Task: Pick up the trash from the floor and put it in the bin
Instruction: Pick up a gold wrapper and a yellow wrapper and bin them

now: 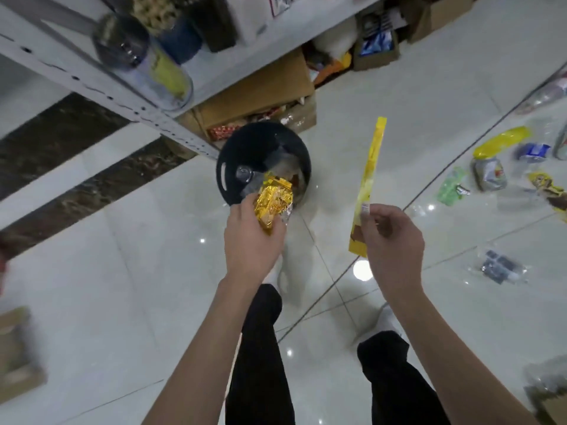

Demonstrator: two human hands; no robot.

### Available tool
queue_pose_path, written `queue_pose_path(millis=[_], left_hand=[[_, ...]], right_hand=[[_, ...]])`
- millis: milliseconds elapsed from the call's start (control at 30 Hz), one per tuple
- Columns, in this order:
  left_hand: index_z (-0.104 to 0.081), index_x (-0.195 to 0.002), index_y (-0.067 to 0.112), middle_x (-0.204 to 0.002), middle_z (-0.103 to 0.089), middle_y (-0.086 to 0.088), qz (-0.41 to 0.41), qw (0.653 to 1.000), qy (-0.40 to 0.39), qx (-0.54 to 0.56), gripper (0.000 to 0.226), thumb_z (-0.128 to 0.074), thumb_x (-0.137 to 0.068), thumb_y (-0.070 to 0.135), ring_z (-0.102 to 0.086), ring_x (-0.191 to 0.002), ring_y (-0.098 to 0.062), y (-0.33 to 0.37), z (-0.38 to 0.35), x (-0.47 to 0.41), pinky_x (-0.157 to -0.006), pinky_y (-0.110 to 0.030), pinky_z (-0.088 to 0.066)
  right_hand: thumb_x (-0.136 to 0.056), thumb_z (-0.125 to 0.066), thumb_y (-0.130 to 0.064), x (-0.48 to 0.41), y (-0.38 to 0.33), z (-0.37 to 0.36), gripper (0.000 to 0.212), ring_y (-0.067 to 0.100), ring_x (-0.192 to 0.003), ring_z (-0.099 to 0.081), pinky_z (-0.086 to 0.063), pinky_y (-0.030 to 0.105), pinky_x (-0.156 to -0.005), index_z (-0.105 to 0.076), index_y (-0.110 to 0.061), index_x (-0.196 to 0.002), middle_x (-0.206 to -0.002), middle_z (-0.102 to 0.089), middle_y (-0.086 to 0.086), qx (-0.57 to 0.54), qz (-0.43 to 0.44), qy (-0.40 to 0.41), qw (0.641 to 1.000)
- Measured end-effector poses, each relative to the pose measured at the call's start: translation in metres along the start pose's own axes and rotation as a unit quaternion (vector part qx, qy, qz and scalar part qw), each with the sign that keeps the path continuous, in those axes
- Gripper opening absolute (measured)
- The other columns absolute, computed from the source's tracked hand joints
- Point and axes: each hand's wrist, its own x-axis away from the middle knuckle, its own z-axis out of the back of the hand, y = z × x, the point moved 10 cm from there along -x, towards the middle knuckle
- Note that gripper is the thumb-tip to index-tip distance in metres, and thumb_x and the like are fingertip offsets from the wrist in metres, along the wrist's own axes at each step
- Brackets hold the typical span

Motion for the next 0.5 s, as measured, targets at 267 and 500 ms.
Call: queue_pose_path(millis=[267, 500], left_hand=[[-0.034, -0.149, 0.018, -0.139, -0.045, -0.013, 0.006, 0.991, -0.112, -0.066, 0.076, -0.064, -0.088, 0.051, -0.050, -0.123, -0.034, -0.058, -0.001, -0.124, -0.104, -0.051, -0.043], [-0.045, -0.143, 0.014, -0.144, -0.044, -0.016, -0.022, 0.987, -0.095, -0.129, 0.060, -0.060, -0.093, 0.044, -0.048, -0.125, -0.037, -0.080, 0.034, -0.176, -0.102, -0.050, -0.037]], right_hand=[[-0.100, -0.064, -0.033, -0.014, 0.013, -0.137, 0.014, 0.001, -0.070, -0.069, -0.046, 0.005, -0.061, -0.070, -0.021, -0.100, -0.077, -0.074, -0.010, 0.068, -0.039, 0.010, 0.997], [-0.099, -0.063, -0.029, -0.036, 0.007, -0.205, 0.004, 0.004, -0.074, -0.068, -0.057, 0.024, -0.075, -0.067, -0.029, -0.097, -0.079, -0.071, -0.014, 0.093, -0.046, 0.030, 0.994]])
